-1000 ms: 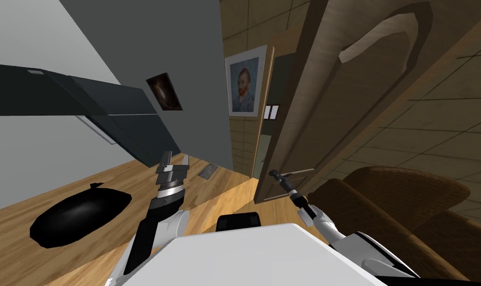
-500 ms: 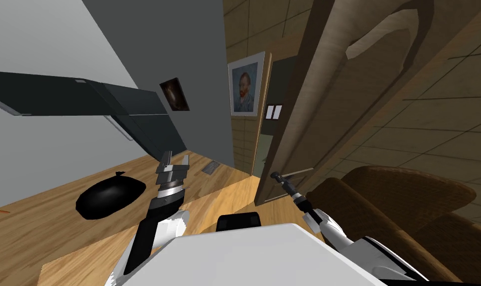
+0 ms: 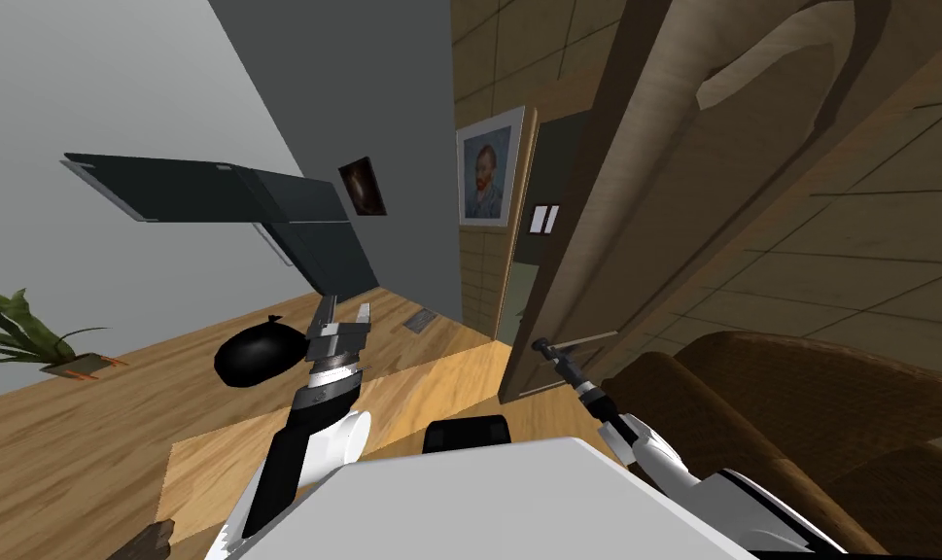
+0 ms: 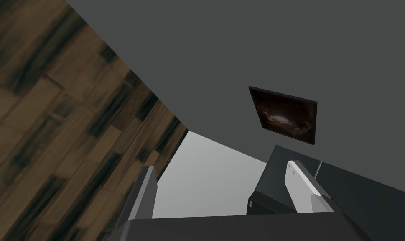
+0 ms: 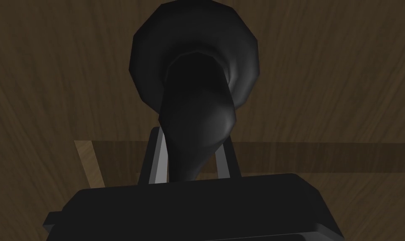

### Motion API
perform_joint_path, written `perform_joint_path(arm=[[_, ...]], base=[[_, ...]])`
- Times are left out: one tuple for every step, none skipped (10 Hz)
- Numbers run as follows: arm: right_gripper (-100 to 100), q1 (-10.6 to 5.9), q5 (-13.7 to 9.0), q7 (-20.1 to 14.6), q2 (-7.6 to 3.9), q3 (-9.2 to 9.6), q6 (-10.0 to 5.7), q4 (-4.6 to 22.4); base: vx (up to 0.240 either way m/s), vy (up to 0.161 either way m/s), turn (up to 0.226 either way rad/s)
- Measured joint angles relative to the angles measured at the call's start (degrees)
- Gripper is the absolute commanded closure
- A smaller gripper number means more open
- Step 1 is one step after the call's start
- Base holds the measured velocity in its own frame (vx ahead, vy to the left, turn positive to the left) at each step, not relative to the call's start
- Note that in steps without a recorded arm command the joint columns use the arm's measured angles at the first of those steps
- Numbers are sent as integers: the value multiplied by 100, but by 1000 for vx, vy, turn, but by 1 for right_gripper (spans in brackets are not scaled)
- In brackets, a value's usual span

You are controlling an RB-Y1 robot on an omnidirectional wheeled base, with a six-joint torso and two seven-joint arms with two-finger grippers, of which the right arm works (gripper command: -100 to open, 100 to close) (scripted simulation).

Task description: Pull the door open

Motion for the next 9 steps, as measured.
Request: perform_joint_path(arm=[[100, 8, -8, -8, -16, 11, -79, 64], [100, 34, -21, -19, -54, 15, -141, 83], [100, 95, -32, -37, -88, 25, -180, 55], [100, 109, -32, -50, -95, 48, -262, 123], [100, 127, -37, -60, -111, 61, -330, 167], [100, 146, -40, -67, -117, 77, -395, 193], [100, 156, -33, -71, -103, 91, -407, 199], [100, 158, -38, -76, -100, 101, -469, 281], [100, 168, -46, -85, -112, 104, -535, 317]], base=[[-241, -73, 202], [-221, -101, 158], [-201, -121, 176], [-200, -101, 185], [-211, -130, 149], [-95, -60, 41], [-124, -85, 190], [-177, -100, 215], [-191, -59, 156]])
